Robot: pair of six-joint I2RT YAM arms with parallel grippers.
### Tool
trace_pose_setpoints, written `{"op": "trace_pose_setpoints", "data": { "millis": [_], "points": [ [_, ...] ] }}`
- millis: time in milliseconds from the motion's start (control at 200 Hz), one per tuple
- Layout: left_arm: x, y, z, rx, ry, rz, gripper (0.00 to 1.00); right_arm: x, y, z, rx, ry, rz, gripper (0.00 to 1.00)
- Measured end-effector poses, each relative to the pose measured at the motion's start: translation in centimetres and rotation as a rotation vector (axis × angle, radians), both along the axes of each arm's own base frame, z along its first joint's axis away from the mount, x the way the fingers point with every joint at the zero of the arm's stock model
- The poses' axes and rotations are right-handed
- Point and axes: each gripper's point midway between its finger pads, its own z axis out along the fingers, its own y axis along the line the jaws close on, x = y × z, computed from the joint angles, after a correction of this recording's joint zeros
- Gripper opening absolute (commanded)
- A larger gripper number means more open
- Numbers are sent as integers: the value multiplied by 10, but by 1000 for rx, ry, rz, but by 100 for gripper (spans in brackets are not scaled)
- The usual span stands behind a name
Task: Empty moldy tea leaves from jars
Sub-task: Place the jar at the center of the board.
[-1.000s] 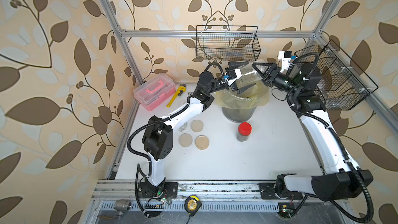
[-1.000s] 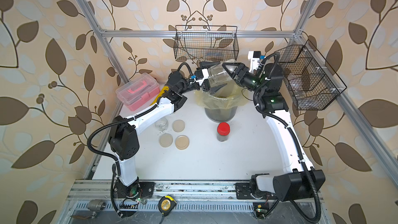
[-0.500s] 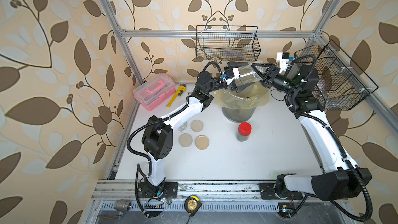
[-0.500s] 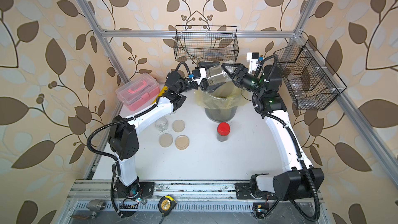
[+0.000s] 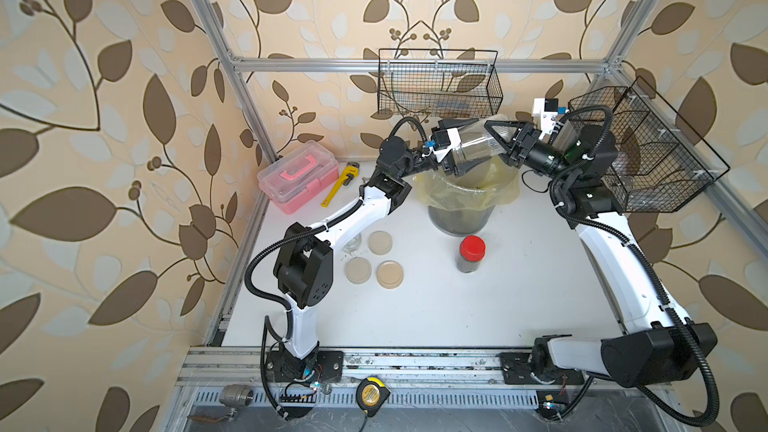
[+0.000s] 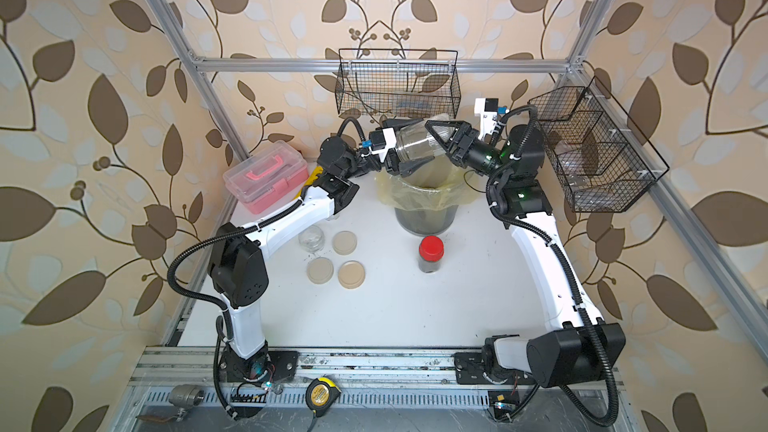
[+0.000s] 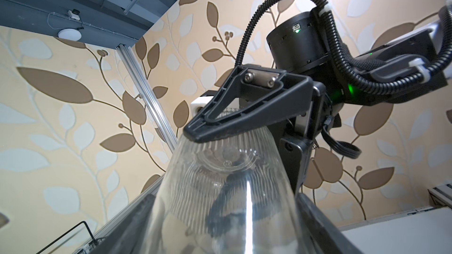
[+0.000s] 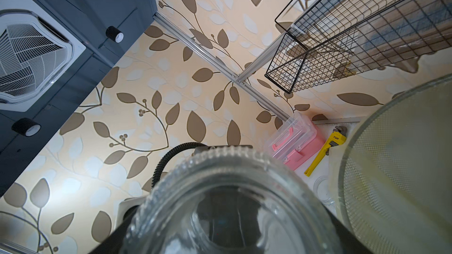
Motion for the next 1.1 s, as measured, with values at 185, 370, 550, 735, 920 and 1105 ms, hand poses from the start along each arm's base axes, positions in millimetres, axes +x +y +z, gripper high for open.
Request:
{"op": "trace_pose_setpoints", "data": {
  "millis": [185, 370, 550, 735, 920, 1105],
  "points": [
    [1, 1, 0, 1, 0, 1, 54, 1, 1, -1, -1, -2, 3, 56],
    [2, 1, -4, 5, 17, 1, 48, 2, 0, -3, -18, -7, -5, 93],
    [2, 5, -16, 26, 95, 23, 49, 1, -6, -4, -45, -20, -44, 100],
    [-11, 18, -10, 30, 158, 63, 48, -14, -15, 9, -68, -88, -111, 100],
    [-11, 44, -16, 53, 327, 190, 51, -40, -22, 32, -132, -214, -229, 100],
    [-1, 82, -21, 50, 559, 400, 54, -70, 19, 33, -265, -324, -251, 100]
  ]
}}
